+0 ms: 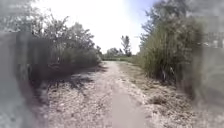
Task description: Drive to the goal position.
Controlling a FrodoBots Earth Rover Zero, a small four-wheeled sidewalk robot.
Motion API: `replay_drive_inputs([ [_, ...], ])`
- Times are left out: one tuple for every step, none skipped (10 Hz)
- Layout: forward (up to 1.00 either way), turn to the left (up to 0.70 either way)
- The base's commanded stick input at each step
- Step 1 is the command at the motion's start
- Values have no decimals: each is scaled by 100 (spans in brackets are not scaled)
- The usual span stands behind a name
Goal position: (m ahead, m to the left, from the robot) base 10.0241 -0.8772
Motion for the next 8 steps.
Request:
replay_drive_inputs([
  [85,0],
  [85,0],
  [85,0],
  [85,0],
  [85,0],
  [85,0],
  [85,0],
  [85,0],
])
